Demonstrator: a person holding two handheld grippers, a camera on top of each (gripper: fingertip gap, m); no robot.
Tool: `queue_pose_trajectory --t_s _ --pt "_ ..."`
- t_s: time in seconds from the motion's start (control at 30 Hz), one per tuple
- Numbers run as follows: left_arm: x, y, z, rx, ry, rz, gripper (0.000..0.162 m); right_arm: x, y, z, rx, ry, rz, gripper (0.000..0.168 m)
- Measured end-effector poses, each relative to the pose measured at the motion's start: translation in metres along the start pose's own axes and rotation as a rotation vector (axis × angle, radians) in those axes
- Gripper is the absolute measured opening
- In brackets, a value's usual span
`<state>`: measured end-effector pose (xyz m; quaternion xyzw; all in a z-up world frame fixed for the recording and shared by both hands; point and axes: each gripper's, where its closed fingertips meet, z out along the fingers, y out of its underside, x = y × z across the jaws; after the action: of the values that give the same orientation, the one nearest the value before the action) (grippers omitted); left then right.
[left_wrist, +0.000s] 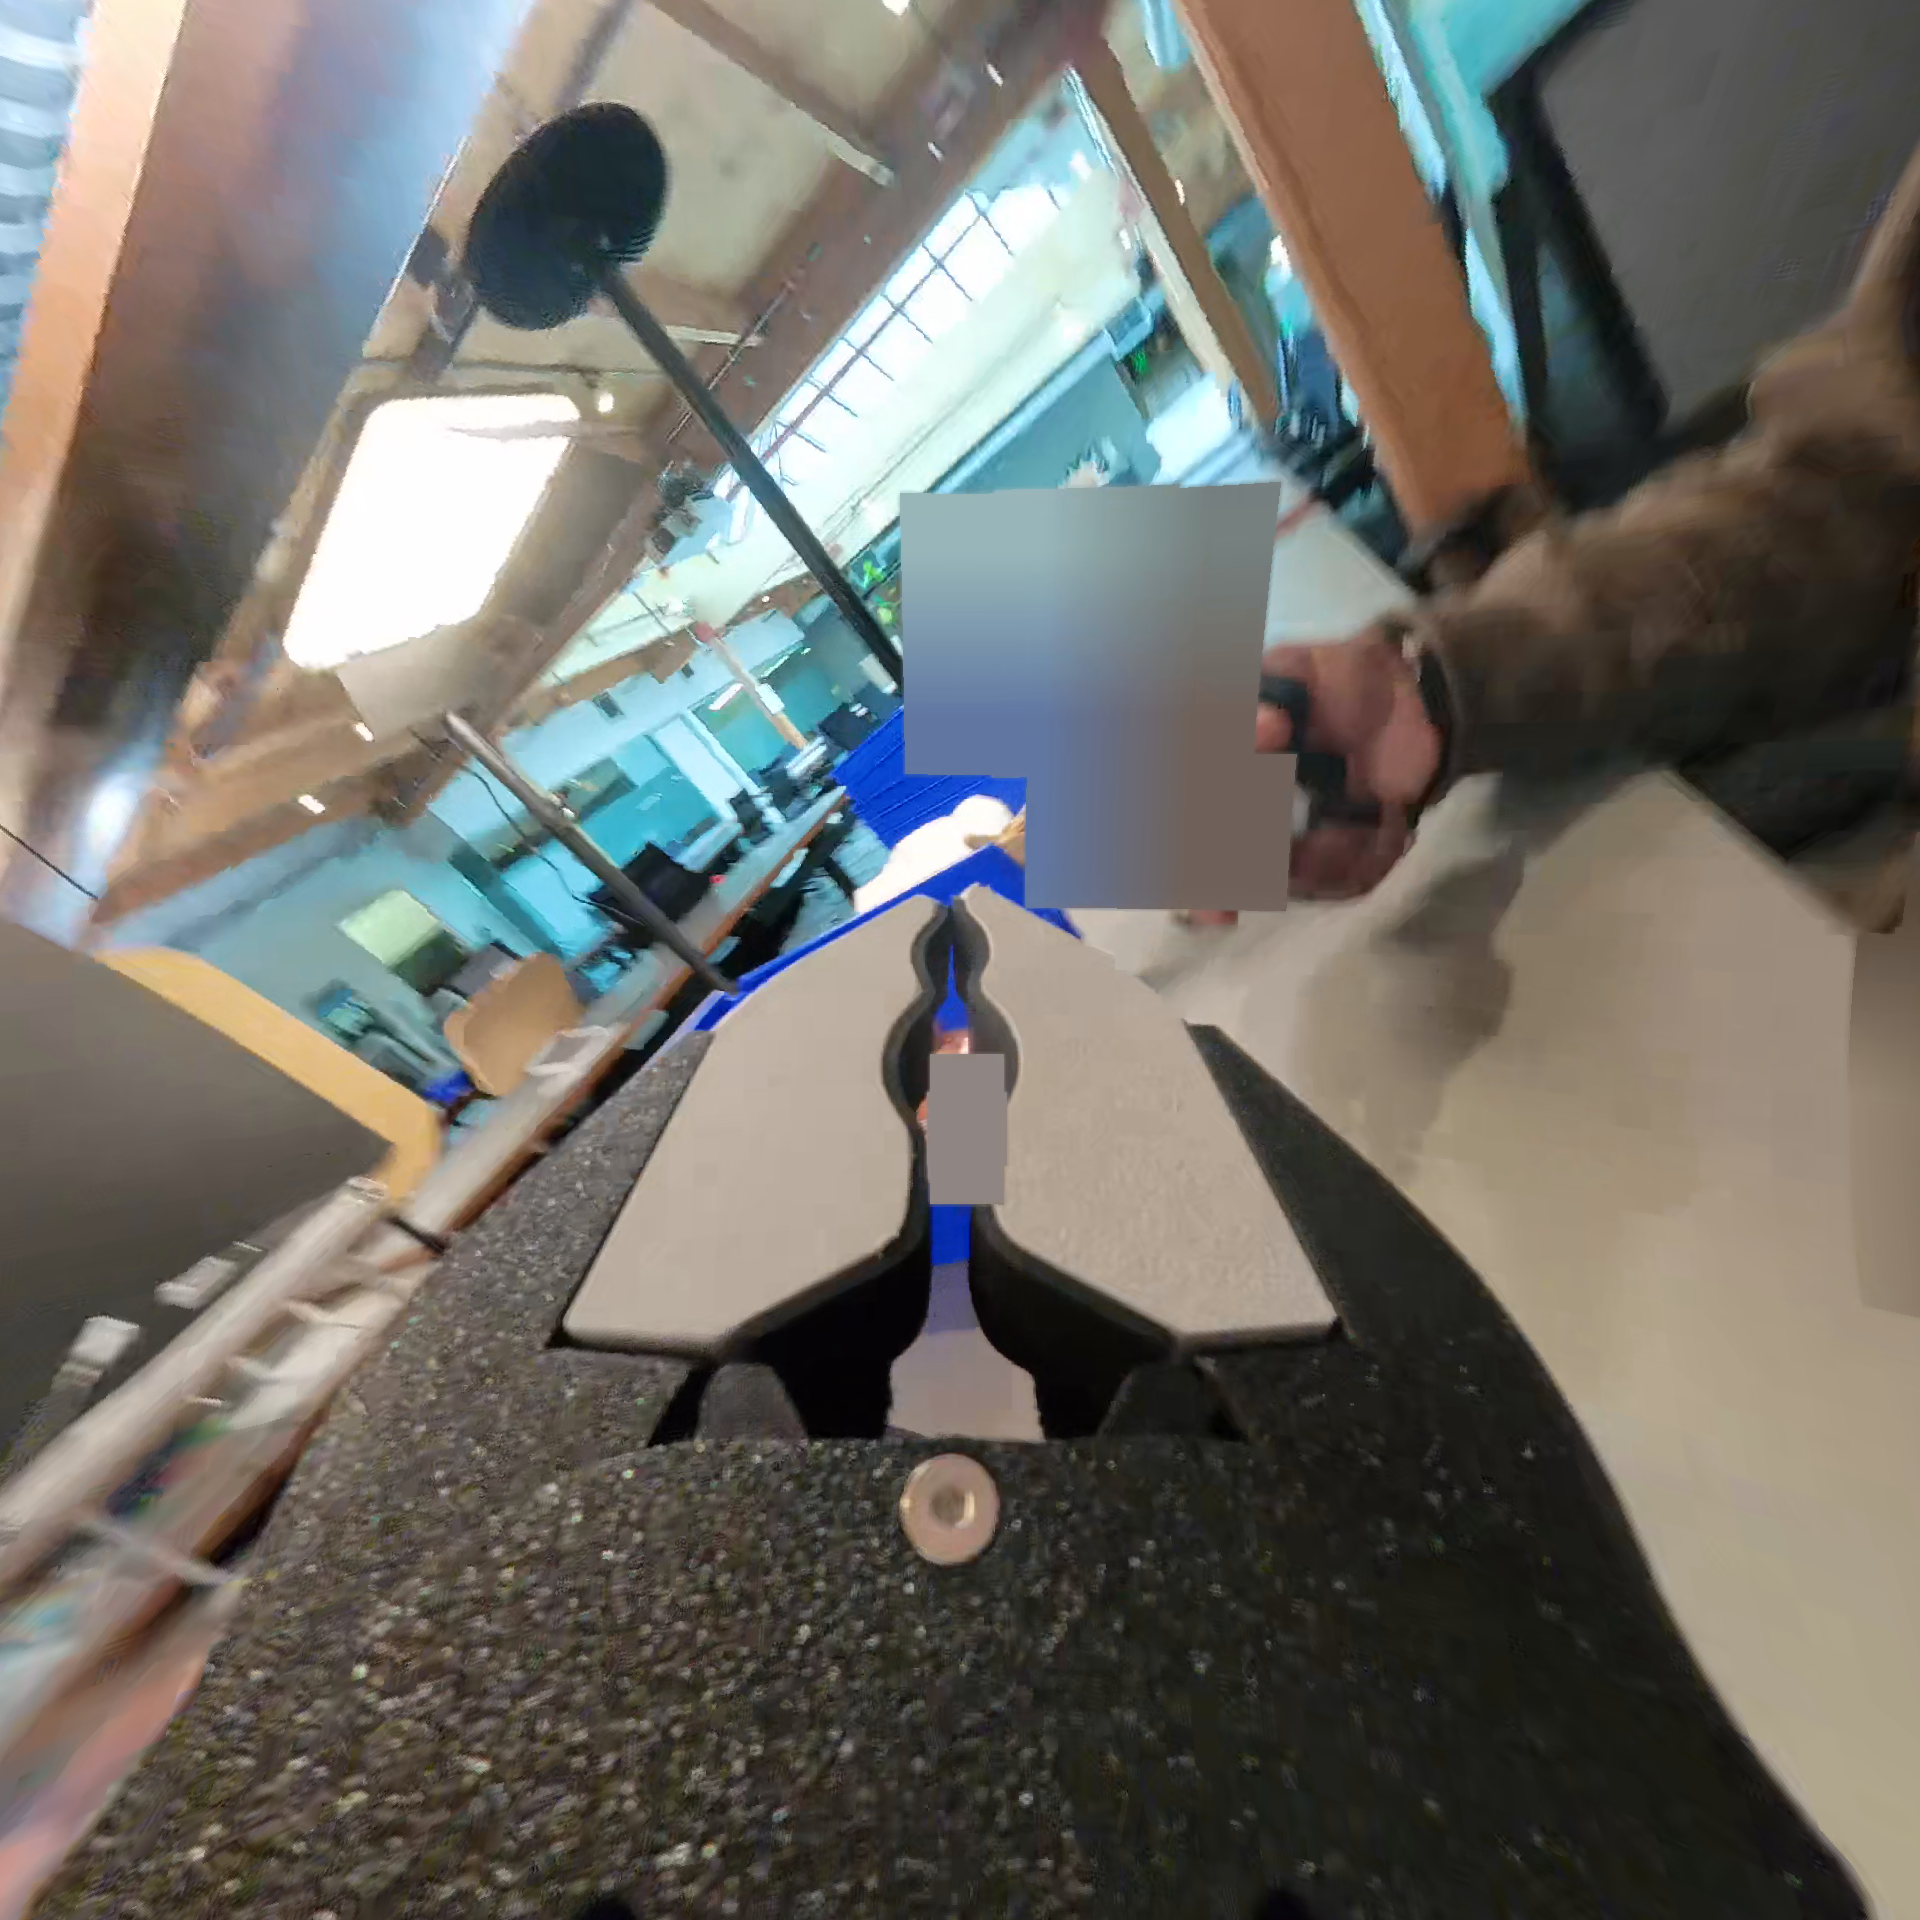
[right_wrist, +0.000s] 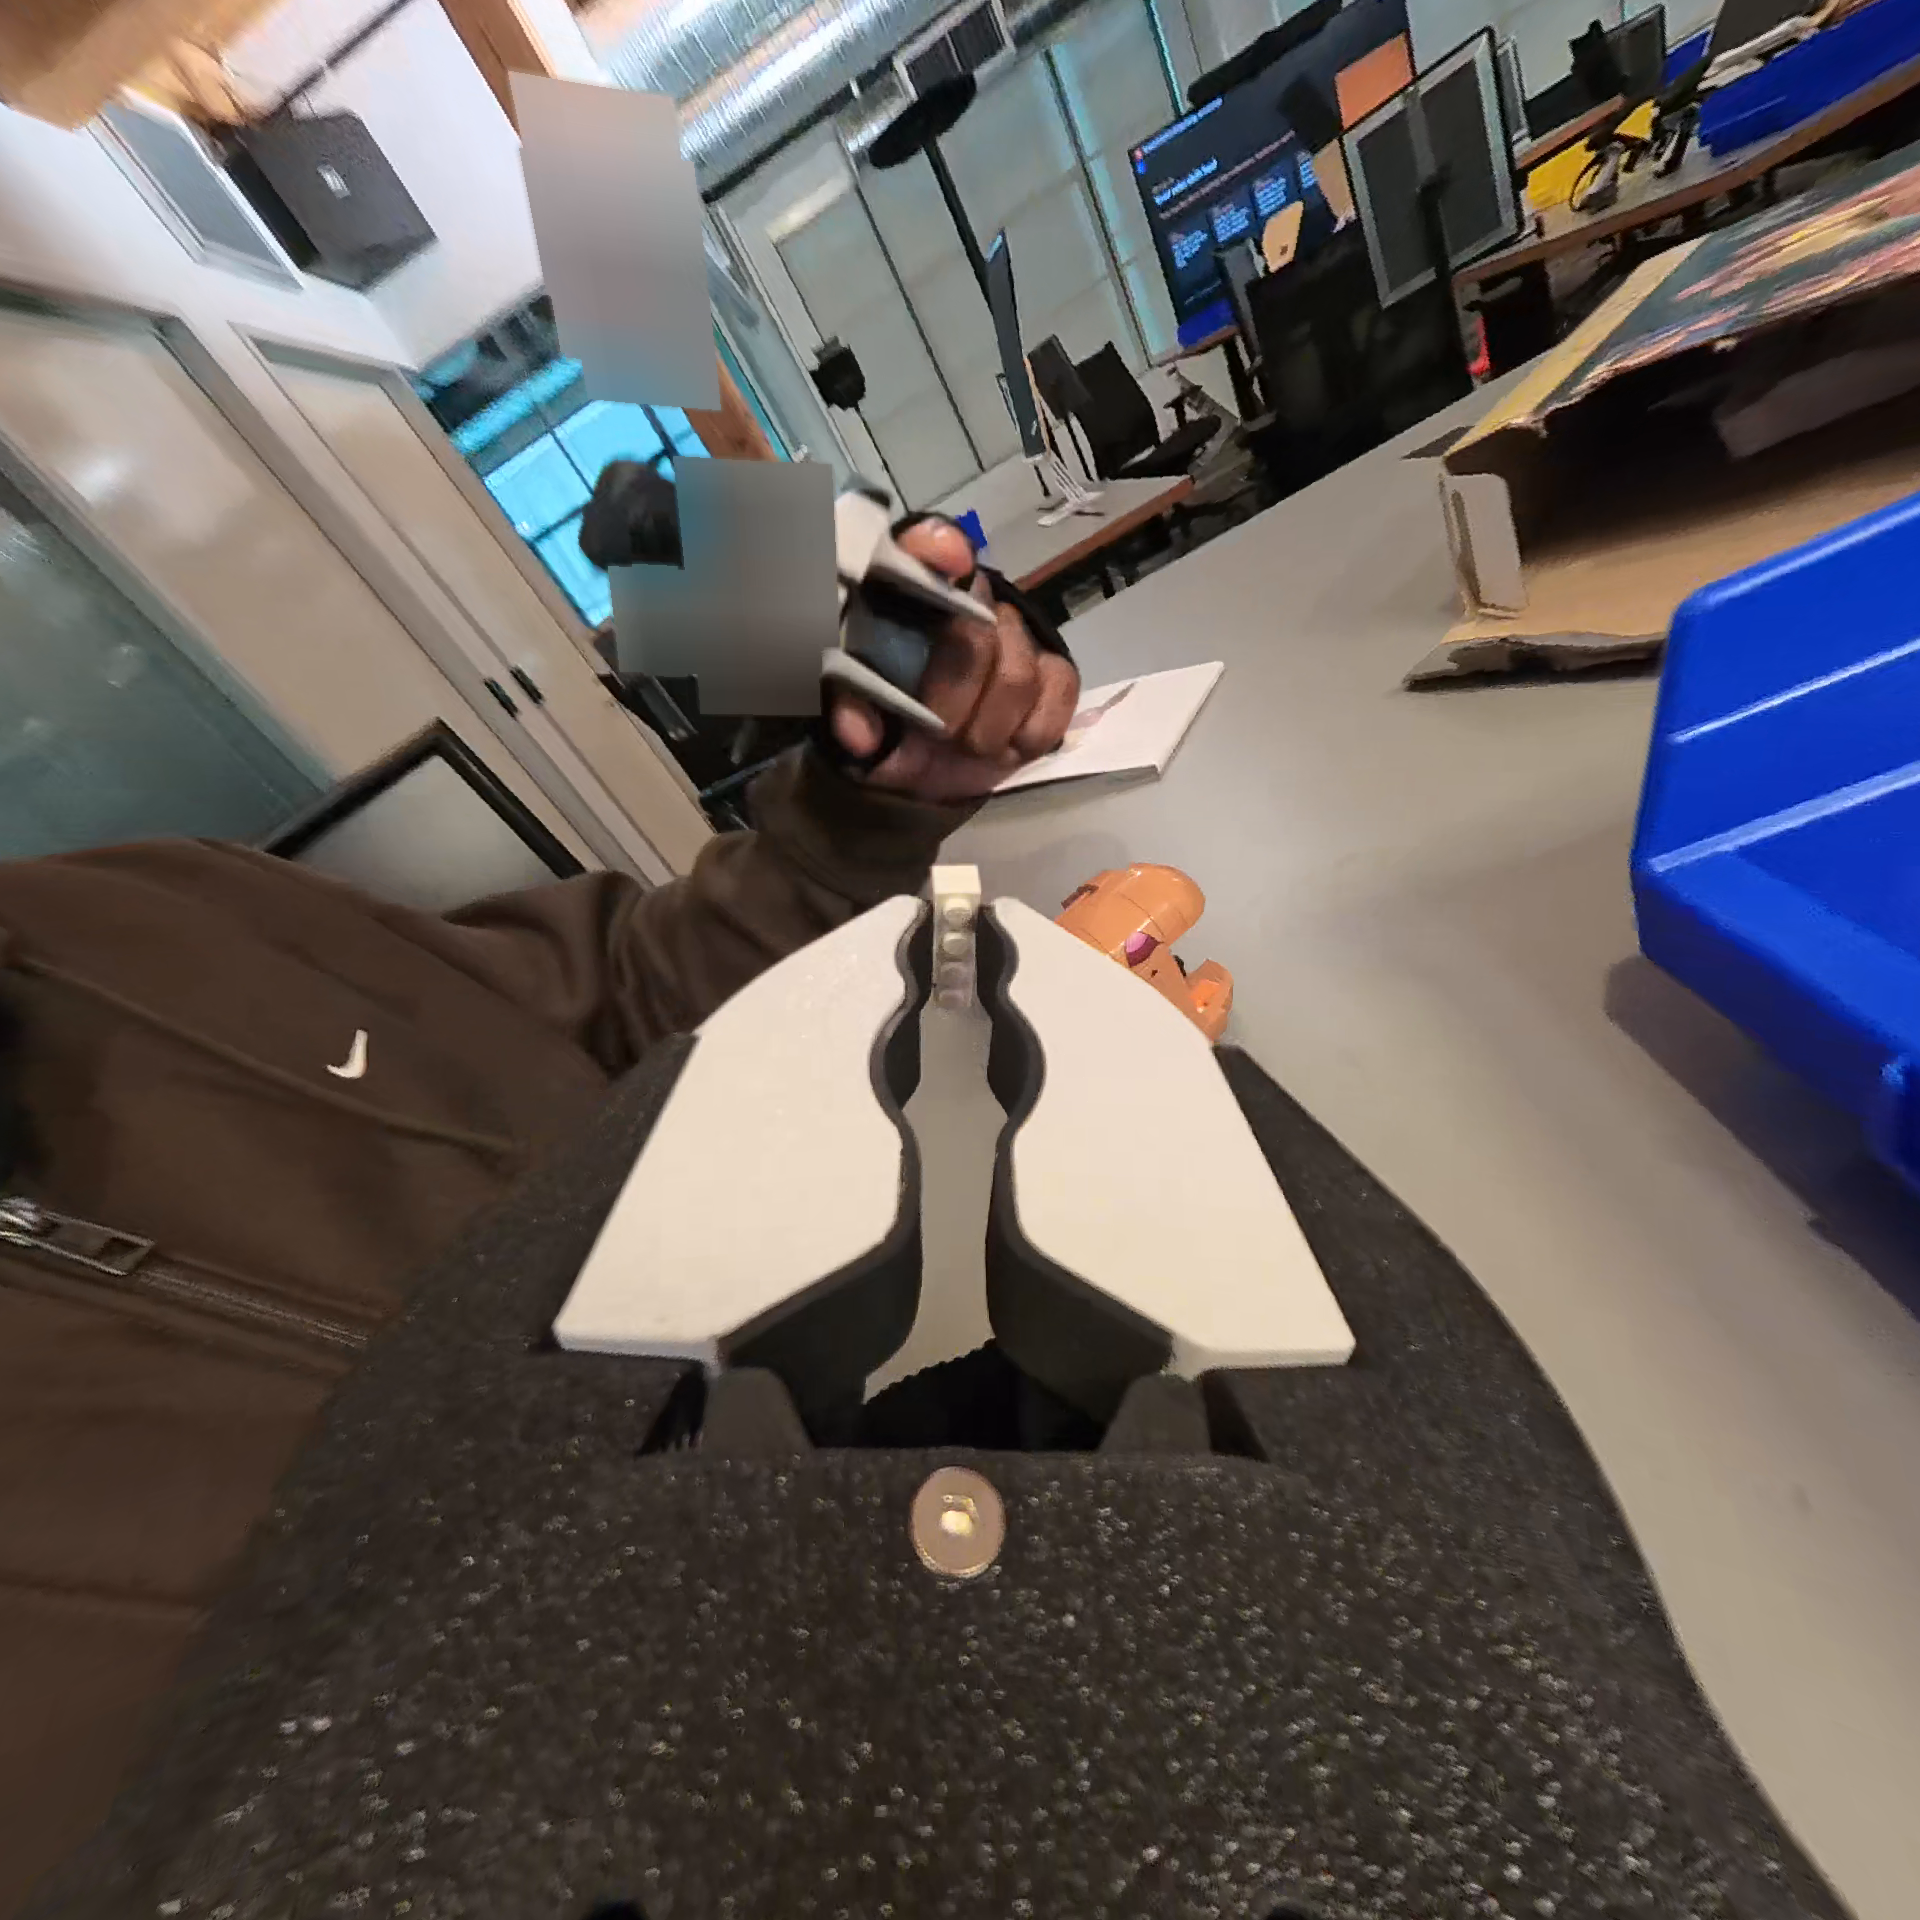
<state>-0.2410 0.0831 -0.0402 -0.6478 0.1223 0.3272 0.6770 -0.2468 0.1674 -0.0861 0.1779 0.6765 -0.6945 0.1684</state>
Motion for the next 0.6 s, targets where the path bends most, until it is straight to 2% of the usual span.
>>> queue_pose_trajectory --t_s 0.07,0.13,0.23,0.3,0.47,0.6 --pt "0.000 0.001 0.007 0.017 0.037 -0.184 0.005 -0.004 0.002 0.008 -0.020 0.000 -0.046 0.007" --pt "0.012 0.011 0.020 -0.056 0.078 -0.187 0.023 -0.009 0.003 0.013 -0.030 -0.017 -0.049 0.007" --pt "0.039 0.035 0.035 -0.212 0.120 0.077 0.037 -0.009 0.007 0.016 -0.048 -0.042 0.015 0.007" --pt "0.055 0.043 0.041 -0.234 0.151 0.226 0.040 -0.008 0.011 0.017 -0.064 -0.058 0.059 0.007" --pt "0.062 0.049 0.055 -0.272 0.148 0.431 0.050 -0.009 0.021 0.020 -0.116 -0.064 0.075 0.007" --pt "0.075 0.053 0.060 -0.288 0.207 0.511 0.047 -0.011 0.025 0.022 -0.143 -0.074 0.082 0.007"
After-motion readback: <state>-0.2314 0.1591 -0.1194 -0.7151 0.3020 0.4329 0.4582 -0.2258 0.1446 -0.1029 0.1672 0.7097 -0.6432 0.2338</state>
